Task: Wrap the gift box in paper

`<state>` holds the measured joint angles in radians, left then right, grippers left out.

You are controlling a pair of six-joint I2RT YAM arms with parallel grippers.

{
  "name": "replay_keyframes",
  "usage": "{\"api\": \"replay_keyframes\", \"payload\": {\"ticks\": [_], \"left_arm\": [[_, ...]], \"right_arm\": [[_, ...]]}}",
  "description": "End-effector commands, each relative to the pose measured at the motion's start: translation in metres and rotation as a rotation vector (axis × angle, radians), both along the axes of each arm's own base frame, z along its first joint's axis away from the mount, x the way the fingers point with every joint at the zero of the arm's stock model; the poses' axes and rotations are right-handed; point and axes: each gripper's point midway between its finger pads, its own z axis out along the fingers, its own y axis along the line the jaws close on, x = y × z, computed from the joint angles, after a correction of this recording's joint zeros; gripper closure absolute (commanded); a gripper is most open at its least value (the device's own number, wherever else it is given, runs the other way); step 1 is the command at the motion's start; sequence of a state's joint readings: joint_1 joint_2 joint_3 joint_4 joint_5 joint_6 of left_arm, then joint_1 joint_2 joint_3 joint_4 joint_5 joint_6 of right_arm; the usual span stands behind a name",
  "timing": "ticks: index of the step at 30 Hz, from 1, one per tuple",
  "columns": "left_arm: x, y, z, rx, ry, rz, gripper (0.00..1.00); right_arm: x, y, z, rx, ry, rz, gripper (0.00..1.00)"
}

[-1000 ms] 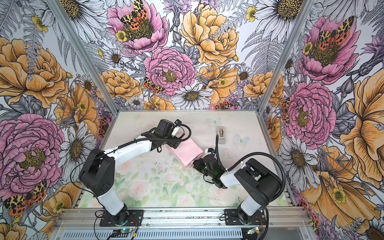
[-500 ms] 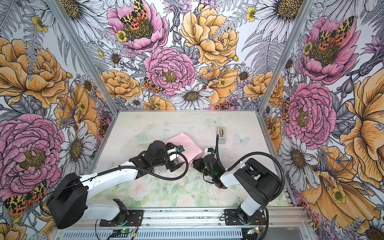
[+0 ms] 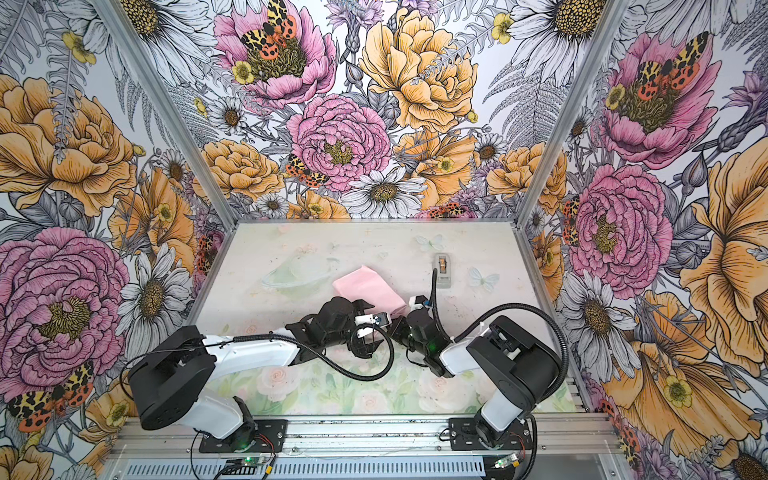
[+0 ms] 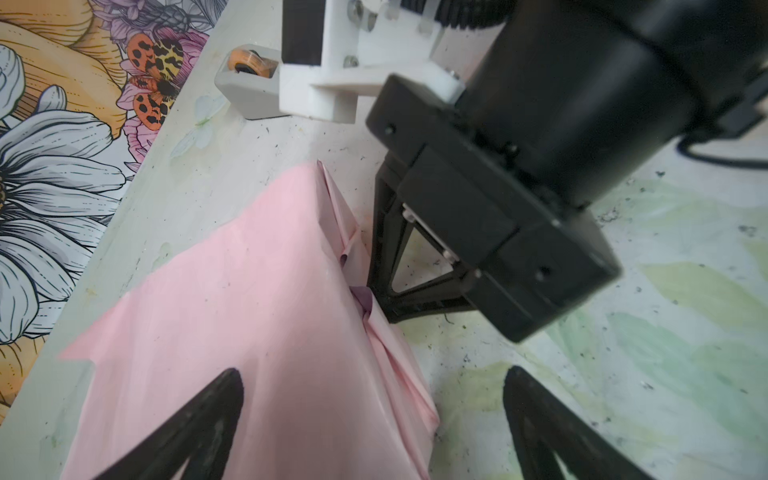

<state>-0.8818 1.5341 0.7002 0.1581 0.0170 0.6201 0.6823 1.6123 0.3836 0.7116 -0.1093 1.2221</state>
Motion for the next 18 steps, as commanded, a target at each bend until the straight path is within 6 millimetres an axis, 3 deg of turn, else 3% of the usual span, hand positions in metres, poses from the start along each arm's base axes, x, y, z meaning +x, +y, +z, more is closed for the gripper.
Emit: {"api": "replay_keyframes", "payload": {"ticks": [1,8,18], "left_arm": [[0.018,-0.003,0.012,-0.014,-0.082,0.08,0.01],[0.031,0.003,0.004,0.019,-0.129,0.209,0.03],[0.041,0.019,-0.013,0.021,-0.131,0.34,0.15]], "right_arm": [[0.001,0.001,0.004,0.011,-0.03,0.008,1.0],[0.001,0.001,0.005,0.013,-0.033,0.009,1.0],[0.001,-0.002,0.005,0.019,-0.041,0.007,1.0]]}}
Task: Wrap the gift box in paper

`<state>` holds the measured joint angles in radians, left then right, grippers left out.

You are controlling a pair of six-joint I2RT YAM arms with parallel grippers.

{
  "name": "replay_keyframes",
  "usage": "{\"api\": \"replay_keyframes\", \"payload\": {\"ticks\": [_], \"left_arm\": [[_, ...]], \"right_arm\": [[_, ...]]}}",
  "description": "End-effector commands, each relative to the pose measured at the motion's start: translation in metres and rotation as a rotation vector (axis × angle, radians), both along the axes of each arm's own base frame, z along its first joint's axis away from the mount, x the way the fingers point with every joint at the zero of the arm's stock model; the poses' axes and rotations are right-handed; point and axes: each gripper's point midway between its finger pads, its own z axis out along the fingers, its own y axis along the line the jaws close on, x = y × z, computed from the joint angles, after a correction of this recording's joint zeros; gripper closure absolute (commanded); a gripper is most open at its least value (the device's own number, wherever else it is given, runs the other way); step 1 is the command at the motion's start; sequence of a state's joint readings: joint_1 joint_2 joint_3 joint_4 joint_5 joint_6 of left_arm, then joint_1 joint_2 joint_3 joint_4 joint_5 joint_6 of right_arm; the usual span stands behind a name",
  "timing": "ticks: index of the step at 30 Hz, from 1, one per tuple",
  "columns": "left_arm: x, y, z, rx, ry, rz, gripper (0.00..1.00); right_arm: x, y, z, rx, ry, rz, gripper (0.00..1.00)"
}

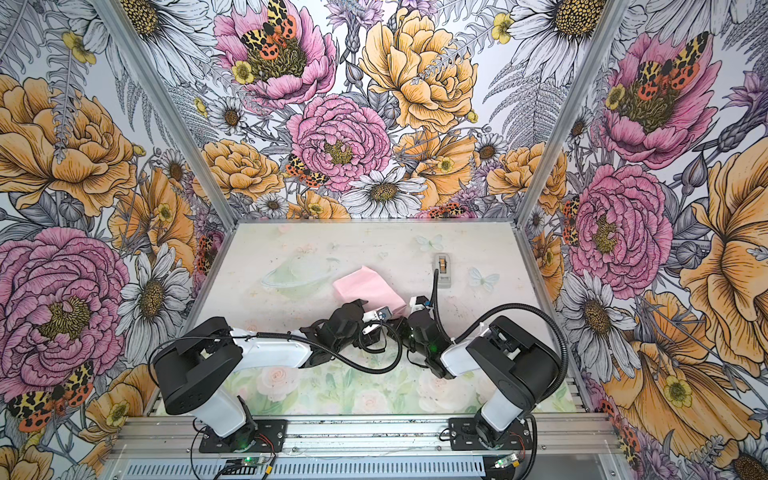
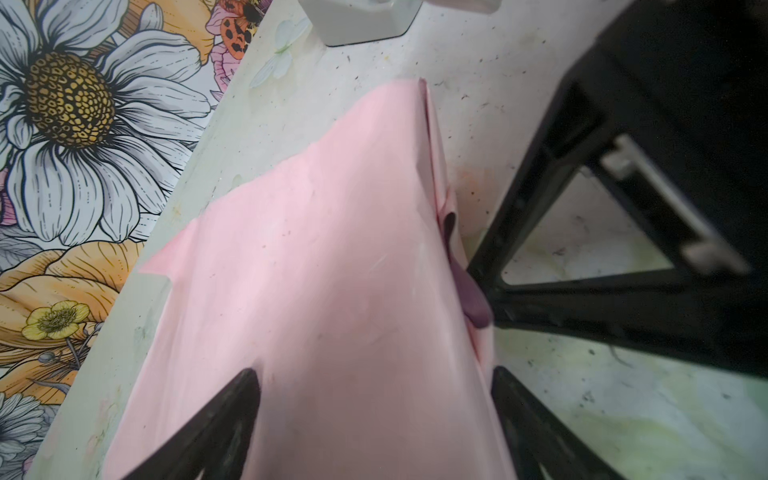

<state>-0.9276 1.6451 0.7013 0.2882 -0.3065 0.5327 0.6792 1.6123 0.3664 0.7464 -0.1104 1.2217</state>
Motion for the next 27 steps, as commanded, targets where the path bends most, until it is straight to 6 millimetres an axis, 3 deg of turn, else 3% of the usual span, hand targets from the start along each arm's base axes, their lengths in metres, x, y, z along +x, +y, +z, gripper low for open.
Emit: {"api": "replay_keyframes", "payload": {"ticks": [1,10,21,27], "left_arm": [[0.007,0.005,0.0,-0.03,-0.021,0.077,0.15],[0.005,0.008,-0.004,-0.042,-0.006,0.092,0.2],[0.002,0.006,0.0,-0.067,0.004,0.076,0.2],[0.0,0.005,0.002,-0.079,0.009,0.065,0.2]], "right_arm": [[0.002,0.0,0.004,0.009,-0.029,0.011,1.0],[0.0,-0.019,0.002,0.002,-0.037,-0.003,0.95],[0.025,-0.01,0.022,0.054,-0.088,0.043,0.99],[0.033,-0.007,0.023,0.05,-0.094,0.049,1.0]]}}
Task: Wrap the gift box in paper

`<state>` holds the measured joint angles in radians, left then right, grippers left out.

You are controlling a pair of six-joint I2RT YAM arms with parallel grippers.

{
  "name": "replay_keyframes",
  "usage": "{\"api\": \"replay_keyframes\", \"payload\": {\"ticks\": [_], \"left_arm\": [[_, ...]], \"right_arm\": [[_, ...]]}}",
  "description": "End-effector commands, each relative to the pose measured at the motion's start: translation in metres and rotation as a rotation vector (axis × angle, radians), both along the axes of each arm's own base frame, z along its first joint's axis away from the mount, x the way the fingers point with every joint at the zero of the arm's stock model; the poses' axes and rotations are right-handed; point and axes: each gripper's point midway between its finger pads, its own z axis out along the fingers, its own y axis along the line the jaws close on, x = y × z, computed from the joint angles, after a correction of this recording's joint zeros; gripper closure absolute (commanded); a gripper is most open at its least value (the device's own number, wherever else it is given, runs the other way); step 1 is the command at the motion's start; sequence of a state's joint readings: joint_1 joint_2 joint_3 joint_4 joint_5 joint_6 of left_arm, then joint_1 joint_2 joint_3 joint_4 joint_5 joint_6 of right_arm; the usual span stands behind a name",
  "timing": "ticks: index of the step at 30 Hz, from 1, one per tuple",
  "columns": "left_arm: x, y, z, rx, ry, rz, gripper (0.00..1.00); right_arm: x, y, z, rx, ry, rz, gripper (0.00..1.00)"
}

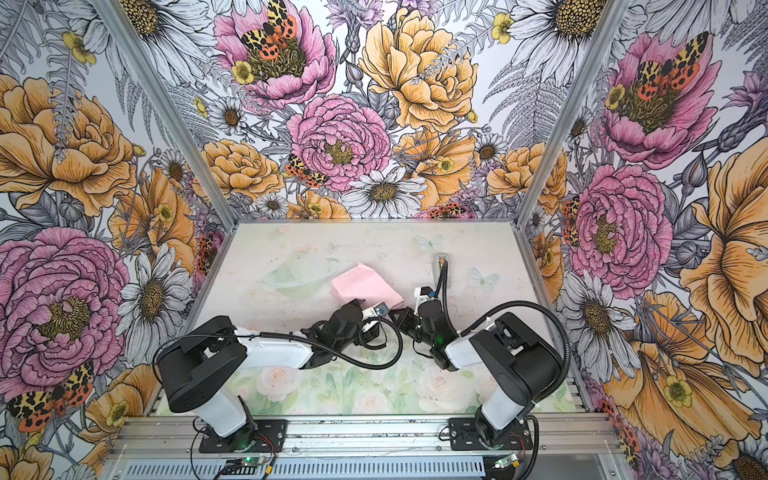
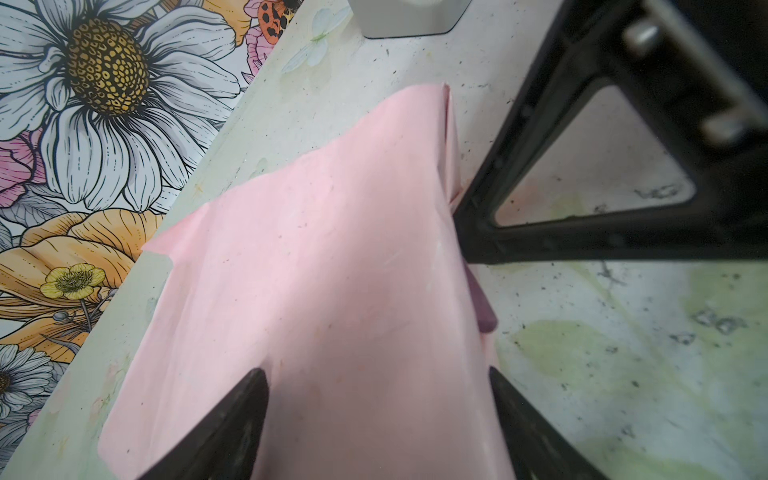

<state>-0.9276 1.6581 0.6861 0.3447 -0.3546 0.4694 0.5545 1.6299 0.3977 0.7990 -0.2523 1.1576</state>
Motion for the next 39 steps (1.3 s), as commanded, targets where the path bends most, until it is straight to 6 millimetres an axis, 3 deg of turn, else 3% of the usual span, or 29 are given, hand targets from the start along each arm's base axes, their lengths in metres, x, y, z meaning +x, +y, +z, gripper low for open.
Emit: {"api": "replay_keyframes", "payload": {"ticks": [1,8,16,30,39], "left_arm": [[-0.007,-0.001,0.002,-0.031,0.017,-0.012,0.19],[-0.002,-0.005,0.025,-0.098,-0.007,0.016,0.02],[-0.007,-0.016,0.044,-0.189,-0.048,0.018,0.01],[0.0,-0.005,0.009,-0.15,-0.013,0.095,0.02],[0.004,0.006,-0.008,-0.131,0.014,0.153,0.1]], "right_arm": [[0.008,0.004,0.006,0.0,-0.037,0.018,1.0],[0.009,0.004,0.008,0.001,-0.039,0.018,1.0],[0.008,0.004,0.006,0.0,-0.035,0.019,1.0],[0.007,0.003,0.007,0.0,-0.036,0.017,1.0],[0.006,0.001,0.006,-0.003,-0.035,0.014,1.0]]}}
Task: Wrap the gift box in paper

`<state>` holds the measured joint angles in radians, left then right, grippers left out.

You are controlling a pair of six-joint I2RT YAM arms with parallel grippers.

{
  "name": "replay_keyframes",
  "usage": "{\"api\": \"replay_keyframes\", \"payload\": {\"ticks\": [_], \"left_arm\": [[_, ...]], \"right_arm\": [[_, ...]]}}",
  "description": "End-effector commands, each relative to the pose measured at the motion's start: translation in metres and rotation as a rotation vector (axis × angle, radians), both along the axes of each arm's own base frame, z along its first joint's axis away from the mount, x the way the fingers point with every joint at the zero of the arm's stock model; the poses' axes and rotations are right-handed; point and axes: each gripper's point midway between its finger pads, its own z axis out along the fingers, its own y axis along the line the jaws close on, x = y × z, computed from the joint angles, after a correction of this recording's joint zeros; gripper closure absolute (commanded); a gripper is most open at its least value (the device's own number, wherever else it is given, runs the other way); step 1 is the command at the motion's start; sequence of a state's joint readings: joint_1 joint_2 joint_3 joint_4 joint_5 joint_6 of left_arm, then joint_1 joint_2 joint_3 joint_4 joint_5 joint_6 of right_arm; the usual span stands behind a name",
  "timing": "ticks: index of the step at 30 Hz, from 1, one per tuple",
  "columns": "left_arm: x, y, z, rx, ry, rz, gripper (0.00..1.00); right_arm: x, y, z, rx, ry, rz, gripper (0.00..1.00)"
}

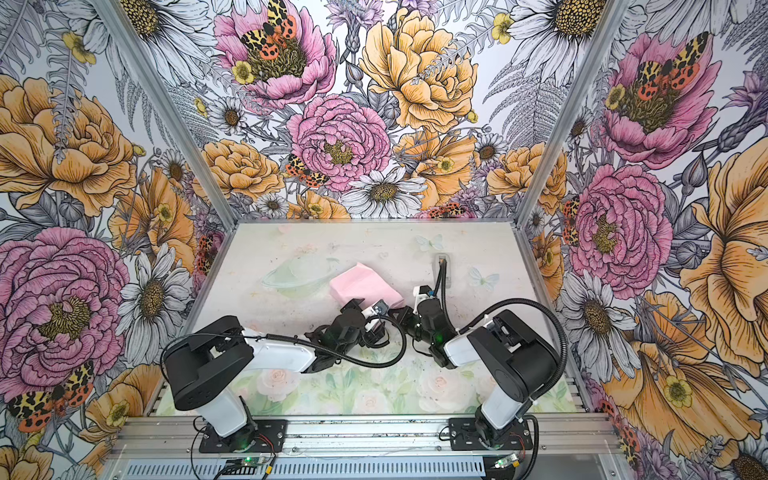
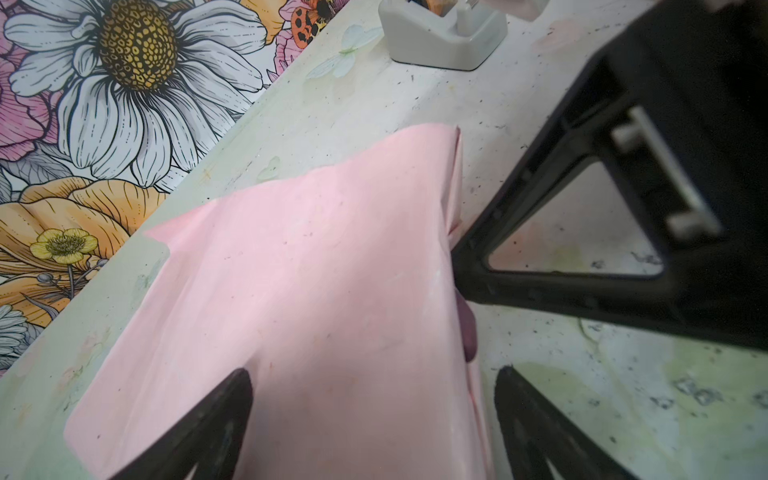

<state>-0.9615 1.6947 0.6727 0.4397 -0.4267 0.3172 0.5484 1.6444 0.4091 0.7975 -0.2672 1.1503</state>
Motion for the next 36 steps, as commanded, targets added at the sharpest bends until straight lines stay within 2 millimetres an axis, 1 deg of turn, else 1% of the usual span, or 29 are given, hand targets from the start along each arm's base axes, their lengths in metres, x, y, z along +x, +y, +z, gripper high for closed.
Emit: {"api": "replay_keyframes", "payload": {"ticks": [1,7,11,15,18,21,24,26,29,31,36], "left_arm": [[0.004,0.013,-0.011,-0.001,0.019,0.056,0.11],[0.004,0.016,-0.012,-0.037,0.037,0.056,0.17],[0.003,0.018,-0.012,-0.059,0.056,0.05,0.19],[0.002,0.019,-0.015,-0.075,0.077,0.045,0.21],[0.002,0.02,-0.016,-0.085,0.087,0.044,0.21],[0.001,0.021,-0.016,-0.086,0.089,0.044,0.21],[0.001,0.023,-0.016,-0.087,0.089,0.047,0.21],[0.001,0.024,-0.016,-0.089,0.091,0.047,0.21],[0.001,0.023,-0.015,-0.093,0.091,0.044,0.21],[0.001,0.023,-0.014,-0.094,0.092,0.039,0.21],[0.001,0.023,-0.013,-0.106,0.099,0.034,0.21]], "right_arm": [[0.004,0.0,0.008,-0.001,-0.038,0.003,1.0],[0.0,-0.005,0.011,-0.003,-0.054,-0.003,1.0],[-0.008,-0.016,0.014,-0.033,-0.07,-0.01,0.92],[-0.015,-0.038,0.017,-0.109,-0.074,-0.028,0.89],[-0.015,-0.055,0.028,-0.178,-0.086,-0.02,0.86],[-0.012,-0.076,0.039,-0.284,-0.084,0.001,0.85],[0.0,-0.102,0.054,-0.331,-0.091,0.004,0.83],[0.012,-0.123,0.061,-0.355,-0.082,0.003,0.82],[0.032,-0.143,0.068,-0.368,-0.089,0.023,0.8],[0.046,-0.156,0.065,-0.371,-0.061,0.041,0.79],[0.083,-0.175,0.053,-0.354,-0.041,0.114,0.74]]}}
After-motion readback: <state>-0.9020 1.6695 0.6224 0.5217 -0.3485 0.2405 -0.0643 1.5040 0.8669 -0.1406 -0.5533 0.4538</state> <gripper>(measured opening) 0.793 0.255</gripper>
